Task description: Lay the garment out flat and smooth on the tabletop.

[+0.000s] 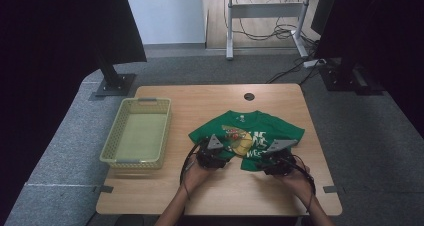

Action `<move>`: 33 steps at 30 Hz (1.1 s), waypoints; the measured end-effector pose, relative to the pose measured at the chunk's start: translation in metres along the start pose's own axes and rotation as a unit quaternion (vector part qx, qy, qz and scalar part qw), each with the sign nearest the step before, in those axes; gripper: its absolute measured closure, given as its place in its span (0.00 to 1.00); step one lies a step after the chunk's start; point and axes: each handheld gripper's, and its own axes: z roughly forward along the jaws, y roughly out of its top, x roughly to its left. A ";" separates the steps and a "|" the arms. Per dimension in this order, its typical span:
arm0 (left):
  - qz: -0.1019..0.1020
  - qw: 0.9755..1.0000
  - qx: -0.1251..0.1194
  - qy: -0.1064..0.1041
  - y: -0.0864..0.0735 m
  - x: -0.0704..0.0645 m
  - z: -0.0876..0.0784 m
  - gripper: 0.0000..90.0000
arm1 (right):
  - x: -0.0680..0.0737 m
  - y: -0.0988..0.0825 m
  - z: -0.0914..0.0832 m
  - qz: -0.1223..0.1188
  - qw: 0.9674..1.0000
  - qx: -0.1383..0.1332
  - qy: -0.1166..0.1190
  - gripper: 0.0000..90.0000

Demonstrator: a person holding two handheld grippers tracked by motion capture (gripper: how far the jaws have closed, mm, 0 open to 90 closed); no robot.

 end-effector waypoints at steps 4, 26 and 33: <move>0.018 0.999 0.008 0.025 0.000 -0.005 0.003 0.67 | 0.006 0.001 0.022 -0.018 0.999 0.027 0.001 0.58; 0.009 0.999 -0.047 0.012 -0.006 -0.005 -0.070 0.92 | -0.012 -0.024 -0.053 0.021 0.998 -0.017 -0.050 0.95; -0.004 0.999 -0.043 0.001 -0.018 -0.003 -0.086 0.92 | -0.018 -0.040 -0.078 0.047 0.996 -0.025 -0.068 0.95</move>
